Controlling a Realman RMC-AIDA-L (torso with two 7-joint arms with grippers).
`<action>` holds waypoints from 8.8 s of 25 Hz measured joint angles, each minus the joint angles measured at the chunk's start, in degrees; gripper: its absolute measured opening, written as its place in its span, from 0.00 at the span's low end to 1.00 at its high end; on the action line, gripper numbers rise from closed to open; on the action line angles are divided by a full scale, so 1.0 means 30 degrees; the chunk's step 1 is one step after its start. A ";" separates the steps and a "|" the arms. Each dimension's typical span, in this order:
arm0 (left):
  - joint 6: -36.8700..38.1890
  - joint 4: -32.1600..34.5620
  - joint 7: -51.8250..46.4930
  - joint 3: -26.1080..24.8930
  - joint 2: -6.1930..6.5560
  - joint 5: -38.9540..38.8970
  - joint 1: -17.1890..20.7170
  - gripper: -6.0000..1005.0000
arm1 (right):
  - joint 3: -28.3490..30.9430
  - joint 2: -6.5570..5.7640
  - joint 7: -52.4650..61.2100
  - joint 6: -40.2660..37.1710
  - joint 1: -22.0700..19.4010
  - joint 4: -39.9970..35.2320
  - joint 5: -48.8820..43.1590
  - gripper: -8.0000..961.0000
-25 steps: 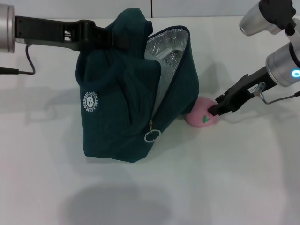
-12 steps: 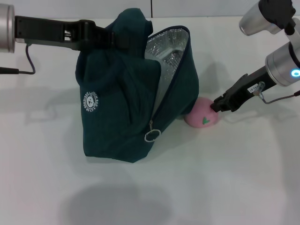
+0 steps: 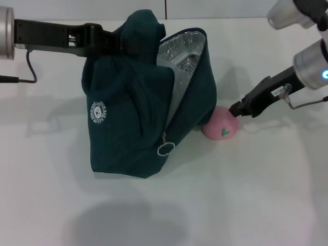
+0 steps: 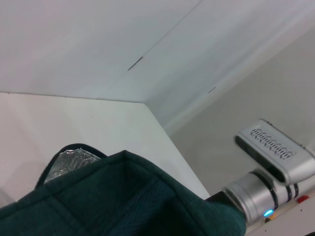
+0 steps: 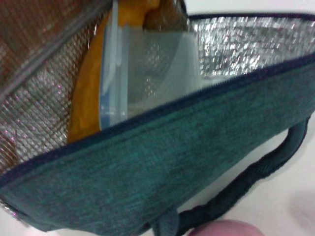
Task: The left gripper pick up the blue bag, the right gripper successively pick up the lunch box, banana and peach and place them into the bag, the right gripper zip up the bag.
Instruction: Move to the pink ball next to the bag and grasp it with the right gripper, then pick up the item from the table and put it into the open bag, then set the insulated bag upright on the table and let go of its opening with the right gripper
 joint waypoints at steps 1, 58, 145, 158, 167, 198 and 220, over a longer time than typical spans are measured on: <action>0.0000 -0.0001 -0.0014 0.0000 0.0027 0.0000 0.0002 0.04 | 0.0265 -0.0002 0.0059 -0.0262 -0.0020 -0.0146 -0.0002 0.07; -0.0002 -0.0028 -0.0018 0.0265 0.0046 -0.0068 -0.0078 0.04 | -0.2176 0.0207 0.0002 0.2633 0.0206 0.1370 0.0775 0.85; 0.0205 -0.0066 -0.0398 0.0293 0.0160 -0.0129 -0.0166 0.04 | 0.0983 0.0082 -0.4994 -0.1640 -0.2781 -0.3571 1.0522 0.47; 0.0215 -0.0047 -0.0459 0.0263 0.0164 -0.0130 -0.0155 0.04 | 0.4740 0.0002 -0.3789 -0.2465 -0.5334 -0.3970 1.2028 0.82; 0.0256 -0.0024 -0.0474 0.0263 0.0109 -0.0128 -0.0176 0.04 | 0.7505 -0.0084 -0.1742 -0.2601 -0.7166 0.1924 1.2941 0.81; 0.0291 -0.0092 -0.0371 0.0470 0.0015 -0.0141 -0.0434 0.04 | 0.6372 0.0261 -0.5584 0.1016 -0.2169 1.1110 1.3597 0.39; 0.0444 -0.0012 -0.0370 0.0469 0.0015 -0.0160 -0.0403 0.04 | 0.6470 0.0239 -0.6426 -0.1513 -0.4101 1.1322 1.5054 0.23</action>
